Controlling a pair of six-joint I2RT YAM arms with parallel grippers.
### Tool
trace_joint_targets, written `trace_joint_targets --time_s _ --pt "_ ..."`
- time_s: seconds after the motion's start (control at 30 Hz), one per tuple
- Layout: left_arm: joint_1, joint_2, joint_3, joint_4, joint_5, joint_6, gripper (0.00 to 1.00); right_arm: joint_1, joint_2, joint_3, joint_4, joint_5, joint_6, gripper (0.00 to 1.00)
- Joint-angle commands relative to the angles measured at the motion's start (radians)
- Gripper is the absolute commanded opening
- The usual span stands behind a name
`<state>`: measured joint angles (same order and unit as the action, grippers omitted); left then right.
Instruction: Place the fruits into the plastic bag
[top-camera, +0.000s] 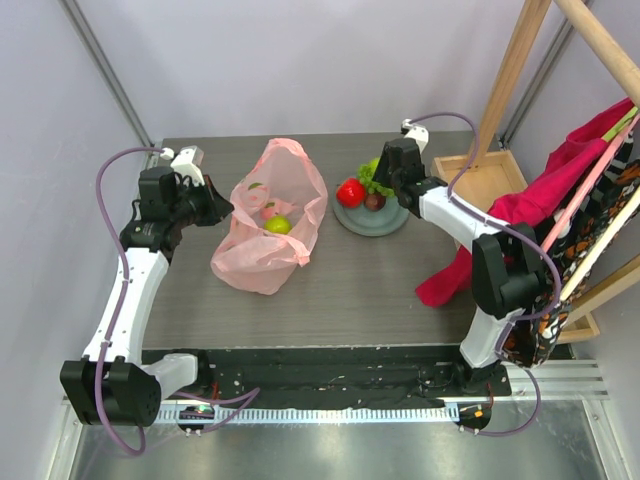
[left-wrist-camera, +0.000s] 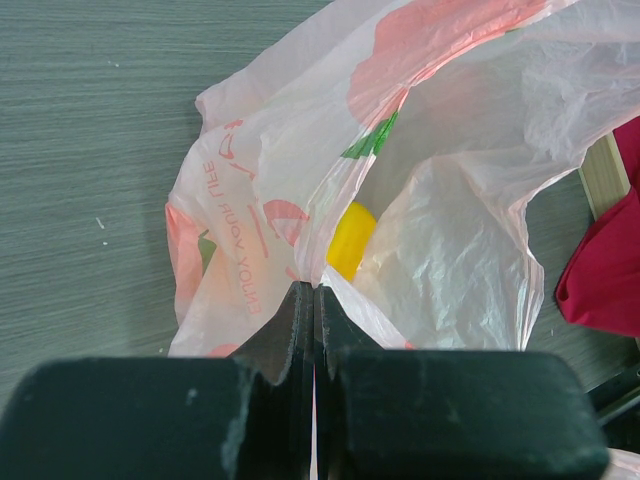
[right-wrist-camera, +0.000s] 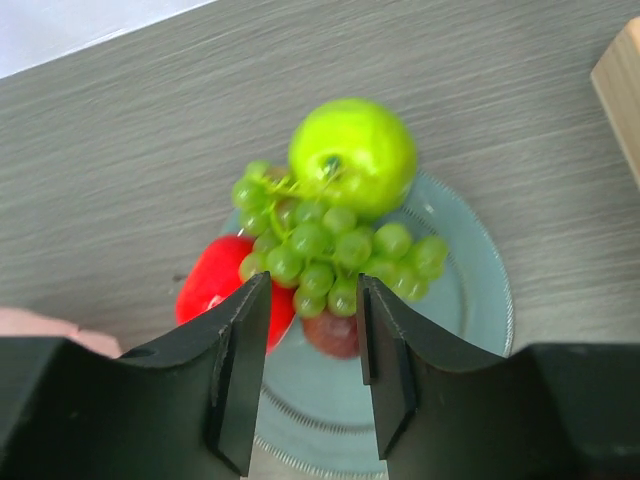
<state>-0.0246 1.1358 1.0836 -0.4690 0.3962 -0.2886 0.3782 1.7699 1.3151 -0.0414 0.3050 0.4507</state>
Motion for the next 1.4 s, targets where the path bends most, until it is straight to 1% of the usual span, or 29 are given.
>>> trace_joint_targets --time_s 0.0,0.2,0.63,0.9,1.17,1.2,1.27,1.37 --pt "0.005 -0.008 0.007 0.021 0.006 -0.001 0.00 -0.025 0.048 0.079 -0.014 -0.010 -0.038 0.45" --pt "0.005 -0.004 0.009 0.021 0.004 0.000 0.00 -0.039 0.112 0.127 -0.041 -0.021 -0.070 0.40" --pt "0.005 -0.002 0.009 0.017 -0.002 0.003 0.00 -0.044 0.183 0.196 -0.081 0.005 -0.106 0.36" --pt "0.005 -0.002 0.009 0.016 -0.002 0.003 0.00 -0.042 0.195 0.207 -0.106 0.025 -0.118 0.35" --pt "0.005 -0.004 0.010 0.017 -0.002 0.003 0.00 -0.042 0.224 0.230 -0.124 0.020 -0.127 0.31" --pt "0.005 -0.002 0.010 0.018 -0.002 0.003 0.00 -0.042 0.226 0.231 -0.126 0.019 -0.129 0.29" --pt "0.005 -0.004 0.010 0.017 -0.002 0.002 0.00 -0.044 0.227 0.239 -0.130 0.020 -0.132 0.22" --pt "0.005 -0.002 0.009 0.018 -0.002 0.002 0.00 -0.044 0.223 0.239 -0.133 0.022 -0.132 0.17"
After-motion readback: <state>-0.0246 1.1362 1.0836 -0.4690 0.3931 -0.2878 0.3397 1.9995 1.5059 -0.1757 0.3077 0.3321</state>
